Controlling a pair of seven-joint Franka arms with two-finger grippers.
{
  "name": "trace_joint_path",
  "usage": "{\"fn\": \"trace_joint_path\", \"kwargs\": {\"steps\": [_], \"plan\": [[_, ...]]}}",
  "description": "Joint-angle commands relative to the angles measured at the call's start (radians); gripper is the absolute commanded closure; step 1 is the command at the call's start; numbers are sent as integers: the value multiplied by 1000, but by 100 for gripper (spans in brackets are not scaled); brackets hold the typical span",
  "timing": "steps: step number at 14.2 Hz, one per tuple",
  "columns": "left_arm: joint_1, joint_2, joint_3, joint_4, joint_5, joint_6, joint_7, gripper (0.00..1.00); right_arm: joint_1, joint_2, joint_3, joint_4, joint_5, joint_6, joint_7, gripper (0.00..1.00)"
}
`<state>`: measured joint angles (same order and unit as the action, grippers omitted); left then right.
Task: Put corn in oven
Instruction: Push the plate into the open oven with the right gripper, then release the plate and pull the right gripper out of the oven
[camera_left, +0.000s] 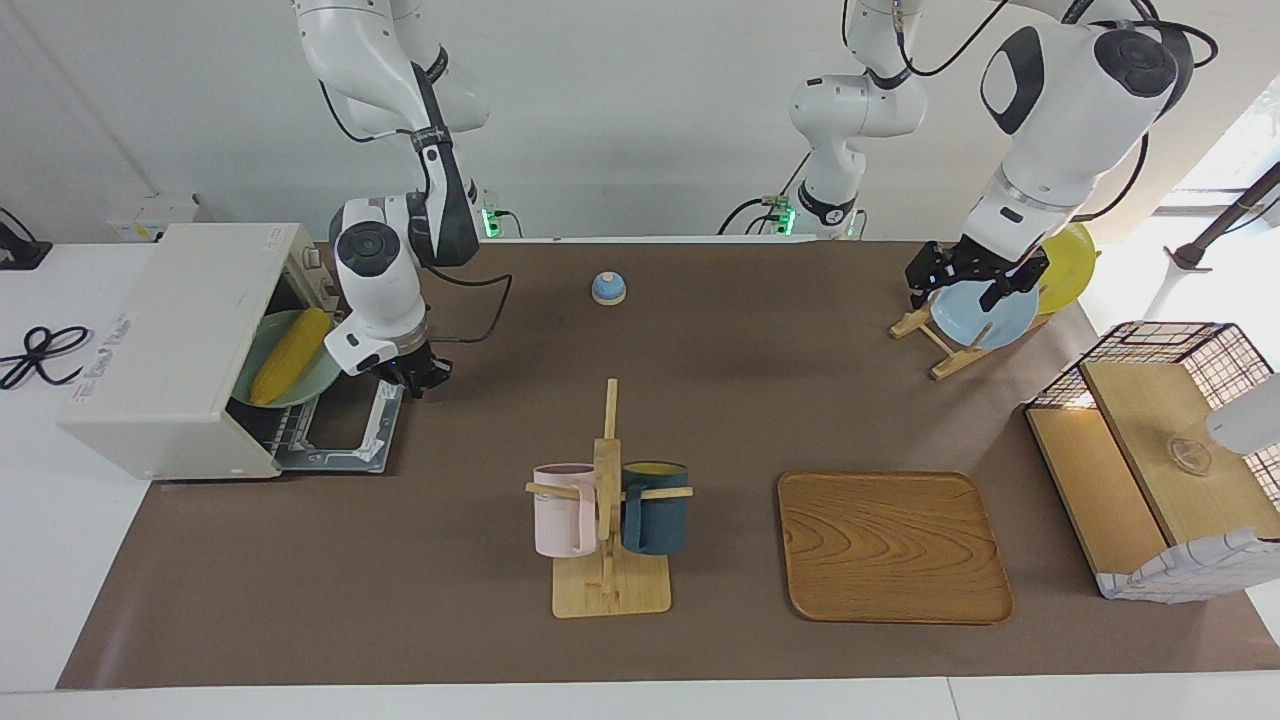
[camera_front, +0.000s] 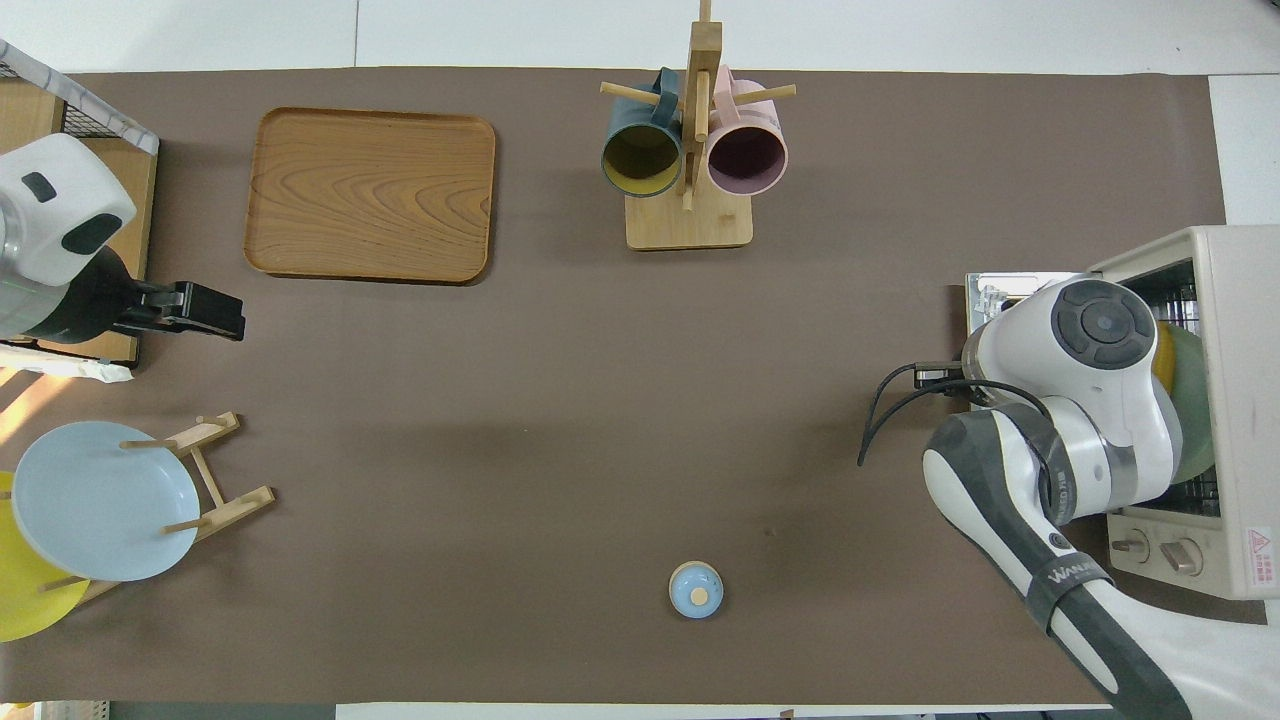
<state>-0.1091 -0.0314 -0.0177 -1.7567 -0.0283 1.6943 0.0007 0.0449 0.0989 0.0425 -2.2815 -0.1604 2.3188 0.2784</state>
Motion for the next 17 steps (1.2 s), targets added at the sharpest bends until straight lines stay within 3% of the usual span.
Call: {"fn": "trace_joint_path", "kwargs": {"steps": [1,5,8,10,13,17], "plan": [[11,-4,-7,6,18,-5,8,0,-19,-2,7,-42,19,43,2,100],[11,-4,-5,6,18,-5,8,0,-13,-2,5,-35,-36,28,-2,100],[11,-4,-5,6,18,-5,8,0,-20,-2,2,0,-233,-33,-2,100],[11,-4,-5,6,18,-4,8,0,-26,-14,-3,54,-296,-119,-16,100],[11,-4,-5,6,18,-5,8,0,-84,-19,-3,190,-298,-263,-206,100],[11,-4,-5,6,18,-4,8,0,-164,-64,-1,212,-284,-320,-327,100]]}}
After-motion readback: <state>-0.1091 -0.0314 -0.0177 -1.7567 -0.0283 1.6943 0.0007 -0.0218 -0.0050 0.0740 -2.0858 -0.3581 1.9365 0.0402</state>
